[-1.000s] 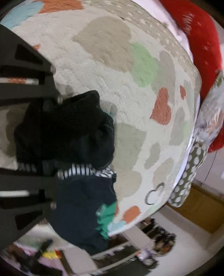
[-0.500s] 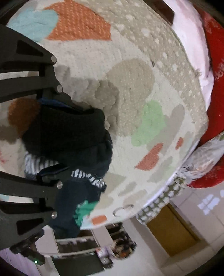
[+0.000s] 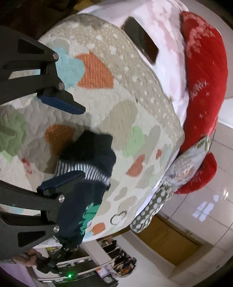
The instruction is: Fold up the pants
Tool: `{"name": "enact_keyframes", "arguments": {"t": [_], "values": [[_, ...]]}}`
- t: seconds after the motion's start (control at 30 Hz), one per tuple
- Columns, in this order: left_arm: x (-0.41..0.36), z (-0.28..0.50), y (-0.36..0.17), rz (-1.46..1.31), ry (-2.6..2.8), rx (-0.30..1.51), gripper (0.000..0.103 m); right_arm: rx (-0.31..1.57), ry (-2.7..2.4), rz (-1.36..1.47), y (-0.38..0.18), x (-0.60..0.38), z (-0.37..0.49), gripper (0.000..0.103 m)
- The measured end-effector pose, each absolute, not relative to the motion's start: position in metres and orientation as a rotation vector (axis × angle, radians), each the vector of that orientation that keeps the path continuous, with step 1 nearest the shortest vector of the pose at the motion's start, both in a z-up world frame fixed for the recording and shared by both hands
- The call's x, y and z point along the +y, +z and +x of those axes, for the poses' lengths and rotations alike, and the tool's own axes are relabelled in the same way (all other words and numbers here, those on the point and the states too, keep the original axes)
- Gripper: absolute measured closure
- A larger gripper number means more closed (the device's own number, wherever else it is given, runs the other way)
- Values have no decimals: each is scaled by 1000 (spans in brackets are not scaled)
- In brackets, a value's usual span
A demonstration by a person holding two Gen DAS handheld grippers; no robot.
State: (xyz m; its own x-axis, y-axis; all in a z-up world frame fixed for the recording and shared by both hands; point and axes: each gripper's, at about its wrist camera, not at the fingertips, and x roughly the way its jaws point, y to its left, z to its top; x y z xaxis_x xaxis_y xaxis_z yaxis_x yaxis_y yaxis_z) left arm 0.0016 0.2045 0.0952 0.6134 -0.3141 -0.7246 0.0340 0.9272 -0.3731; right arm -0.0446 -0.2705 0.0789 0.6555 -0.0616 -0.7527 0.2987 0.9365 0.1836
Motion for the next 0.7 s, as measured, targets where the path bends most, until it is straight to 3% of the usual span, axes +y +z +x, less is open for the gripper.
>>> {"name": "enact_keyframes", "arguments": {"t": [0.23,0.43,0.47,0.53,0.57,0.6,0.7], "values": [[133,47,91,-222,-302,924,35,903,-363,372,63,-305,-64,96],[123,97,53,-156,-207,1002,35,757,-357,433,93,-310,-87,90],[125,101,46,-160,-203,1019,35,729,-332,437,97,-307,-89,84],[128,106,33,-185,-212,1038,35,652,-273,444,107,-295,-89,45],[129,105,31,-187,-214,1026,35,617,-224,465,110,-288,-86,16],[129,104,31,-184,-216,1011,34,601,-164,485,110,-280,-81,8],[127,103,26,-173,-223,985,32,713,12,483,104,-252,-45,15]]}}
